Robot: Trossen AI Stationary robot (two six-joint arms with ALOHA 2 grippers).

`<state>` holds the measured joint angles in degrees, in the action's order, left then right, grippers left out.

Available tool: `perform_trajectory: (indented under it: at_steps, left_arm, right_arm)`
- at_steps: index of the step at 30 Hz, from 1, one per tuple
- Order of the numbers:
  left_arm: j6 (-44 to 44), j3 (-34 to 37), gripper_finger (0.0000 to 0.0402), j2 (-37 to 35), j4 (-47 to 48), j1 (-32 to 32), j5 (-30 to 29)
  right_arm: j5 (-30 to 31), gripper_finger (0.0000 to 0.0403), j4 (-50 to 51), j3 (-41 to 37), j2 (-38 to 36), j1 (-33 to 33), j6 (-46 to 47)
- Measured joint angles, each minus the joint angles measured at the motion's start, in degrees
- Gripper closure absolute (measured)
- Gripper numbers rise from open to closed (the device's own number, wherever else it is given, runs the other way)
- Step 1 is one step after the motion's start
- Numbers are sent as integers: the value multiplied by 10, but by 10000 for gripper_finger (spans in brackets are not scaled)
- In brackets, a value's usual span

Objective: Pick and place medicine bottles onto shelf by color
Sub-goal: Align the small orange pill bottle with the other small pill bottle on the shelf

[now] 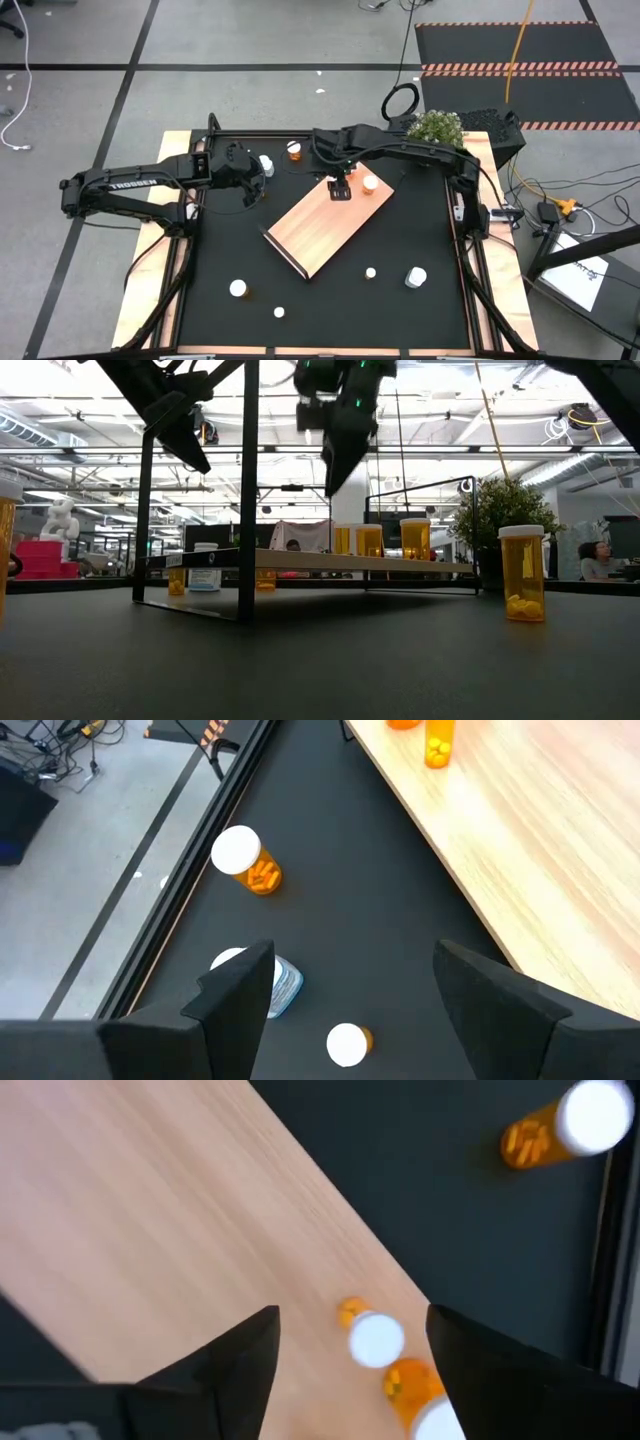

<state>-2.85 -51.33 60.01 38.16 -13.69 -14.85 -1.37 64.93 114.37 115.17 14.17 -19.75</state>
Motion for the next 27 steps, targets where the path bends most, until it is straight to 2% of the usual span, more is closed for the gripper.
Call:
perform_trajectory:
  at_steps: [8,14,17,27]
  left_arm:
    - [-2,0,128,0,-13,5,3]
    - [-3,0,128,0,-14,9,4]
    - [-3,0,128,0,-15,10,4]
    - [0,0,128,0,-16,25,4]
  right_arm:
    - [6,161,21,0,-70,-78,93]
    - [93,163,47,0,-113,-169,162]
    - [119,163,61,0,-128,-209,206]
    - [120,163,101,0,-141,-321,342]
